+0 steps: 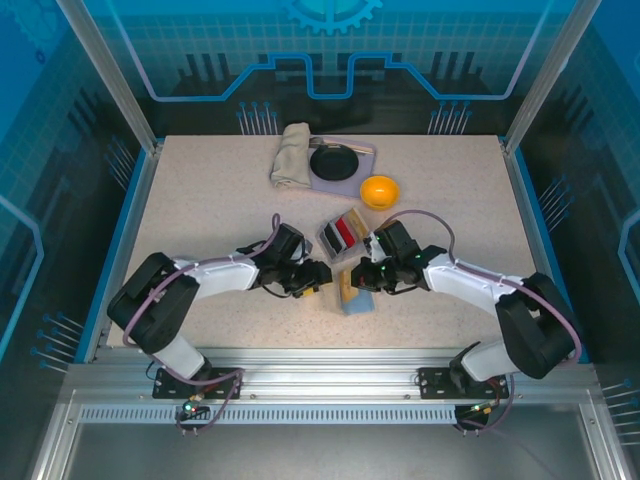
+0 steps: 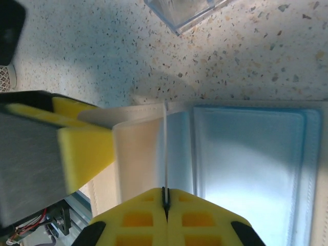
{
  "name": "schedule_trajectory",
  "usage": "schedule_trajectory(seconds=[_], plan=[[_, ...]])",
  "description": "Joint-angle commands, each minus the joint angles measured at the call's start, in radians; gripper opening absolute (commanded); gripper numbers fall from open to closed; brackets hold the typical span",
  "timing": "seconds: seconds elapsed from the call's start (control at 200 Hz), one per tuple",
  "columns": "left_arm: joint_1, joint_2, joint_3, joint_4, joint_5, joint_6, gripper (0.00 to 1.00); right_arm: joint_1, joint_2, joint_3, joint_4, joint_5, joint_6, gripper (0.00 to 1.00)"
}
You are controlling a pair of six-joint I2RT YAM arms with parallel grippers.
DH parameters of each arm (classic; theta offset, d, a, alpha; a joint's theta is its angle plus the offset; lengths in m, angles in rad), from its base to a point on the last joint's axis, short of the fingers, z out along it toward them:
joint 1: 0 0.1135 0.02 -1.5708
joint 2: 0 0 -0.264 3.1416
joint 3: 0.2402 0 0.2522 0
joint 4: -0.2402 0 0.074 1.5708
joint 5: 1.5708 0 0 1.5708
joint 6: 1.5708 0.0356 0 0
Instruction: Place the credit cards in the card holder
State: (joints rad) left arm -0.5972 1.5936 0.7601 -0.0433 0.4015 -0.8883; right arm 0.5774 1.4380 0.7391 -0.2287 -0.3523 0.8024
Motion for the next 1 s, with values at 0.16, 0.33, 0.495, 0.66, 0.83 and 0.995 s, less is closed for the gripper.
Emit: schedule_trajectory(seconds=[0.16,0.33,0.495,0.66,0.83,0.995], plan=[[0.007,-0.091,-0.065,0.064,-0.023,-0.035,0.65,0.013,0.061,-0.032,0.108,-0.037,0.063,0.03],[0.006,-0.039,-0.055,0.124,0.061,-0.026,0.65,0.014,0.093,-0.029,0.128,-0.062,0.070,0.03],[0.005,-0.019,-0.043,0.083,0.044,0.001,0.41,0.015,0.096,-0.025,0.118,-0.049,0.072,0.03],[0.004,0.005,-0.038,0.053,0.034,0.026,0.17,0.010,0.063,-0.023,0.076,-0.023,0.056,0.03],[0.004,0.026,-0.012,0.008,0.013,0.068,0.05,-0.008,-0.044,0.030,-0.168,0.185,-0.062,0.03],[0.004,0.047,-0.002,0.007,0.016,0.075,0.05,-0.029,-0.085,0.043,-0.286,0.291,-0.149,0.03]])
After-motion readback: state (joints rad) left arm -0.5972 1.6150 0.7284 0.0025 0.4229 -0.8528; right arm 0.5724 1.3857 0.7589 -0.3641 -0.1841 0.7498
